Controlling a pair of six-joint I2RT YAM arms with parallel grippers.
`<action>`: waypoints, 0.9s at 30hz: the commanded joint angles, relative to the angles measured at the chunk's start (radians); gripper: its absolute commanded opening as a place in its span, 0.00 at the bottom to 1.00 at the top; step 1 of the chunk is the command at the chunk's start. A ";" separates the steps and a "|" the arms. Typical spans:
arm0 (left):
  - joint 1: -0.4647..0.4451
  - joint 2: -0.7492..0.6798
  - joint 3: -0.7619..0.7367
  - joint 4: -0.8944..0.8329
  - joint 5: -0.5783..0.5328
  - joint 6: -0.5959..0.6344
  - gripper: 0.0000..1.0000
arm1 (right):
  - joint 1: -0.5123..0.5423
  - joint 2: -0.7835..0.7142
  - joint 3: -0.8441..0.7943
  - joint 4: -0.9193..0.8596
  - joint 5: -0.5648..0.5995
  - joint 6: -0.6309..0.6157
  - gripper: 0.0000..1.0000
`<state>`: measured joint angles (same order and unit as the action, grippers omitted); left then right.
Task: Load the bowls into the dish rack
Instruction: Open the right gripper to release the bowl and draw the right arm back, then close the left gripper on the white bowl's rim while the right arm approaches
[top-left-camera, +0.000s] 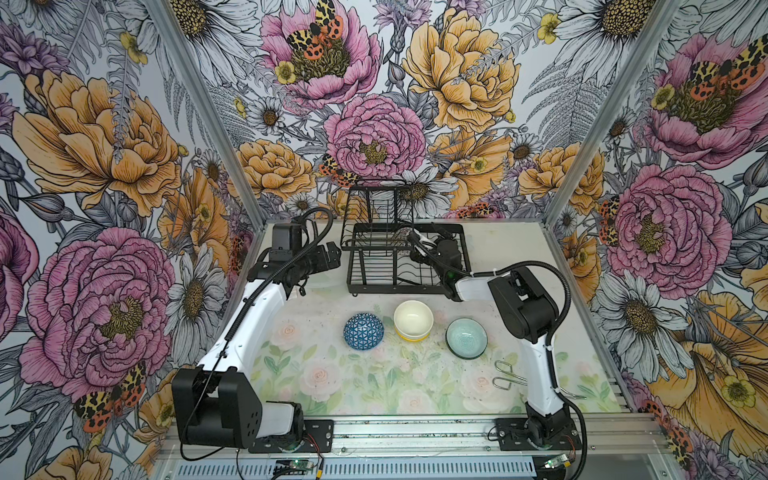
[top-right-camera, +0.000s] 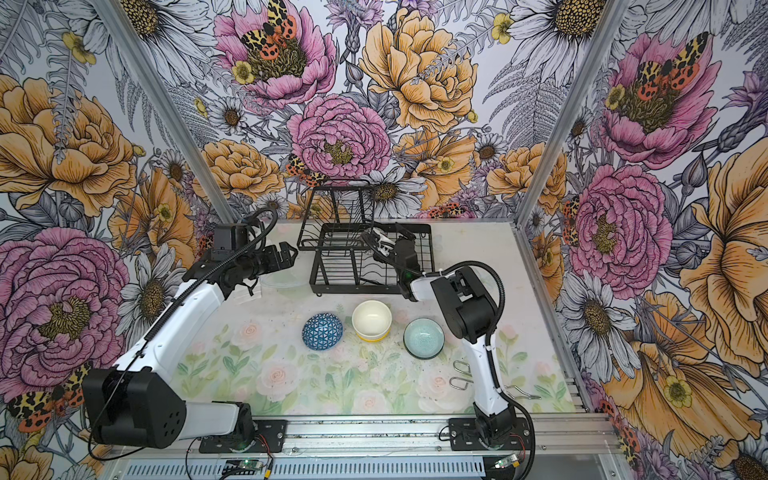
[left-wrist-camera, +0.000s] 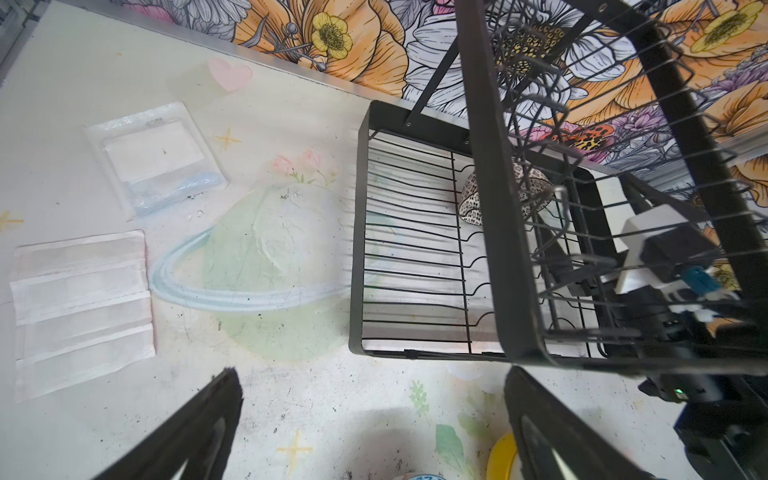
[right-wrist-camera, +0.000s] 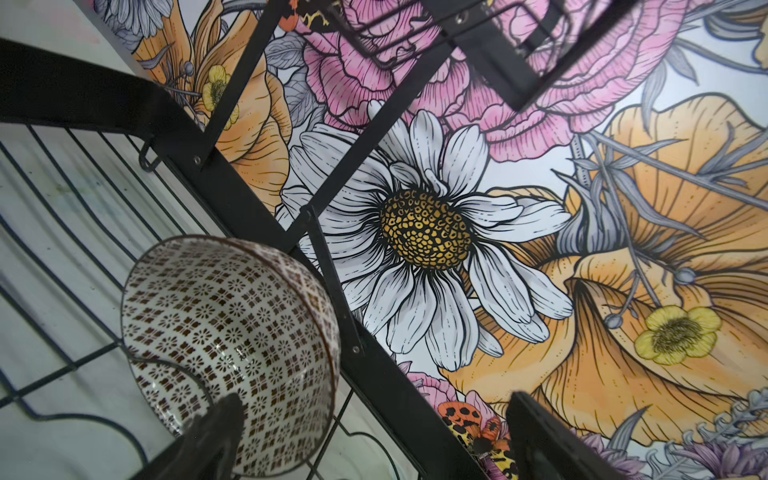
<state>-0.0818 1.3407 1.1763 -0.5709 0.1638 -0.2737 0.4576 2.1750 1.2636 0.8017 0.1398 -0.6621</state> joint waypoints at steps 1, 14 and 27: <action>0.013 -0.040 -0.020 0.022 -0.042 -0.028 0.99 | 0.018 -0.106 -0.055 0.012 0.009 0.088 1.00; 0.045 -0.103 -0.018 -0.057 -0.121 -0.028 0.99 | 0.028 -0.512 -0.276 -0.302 0.154 0.362 0.99; -0.180 -0.199 0.000 -0.264 -0.196 0.010 0.99 | 0.076 -0.930 -0.268 -1.044 0.133 0.857 0.99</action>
<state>-0.1978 1.1477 1.1633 -0.7574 0.0154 -0.2798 0.5278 1.2911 0.9955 -0.0135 0.2878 -0.0051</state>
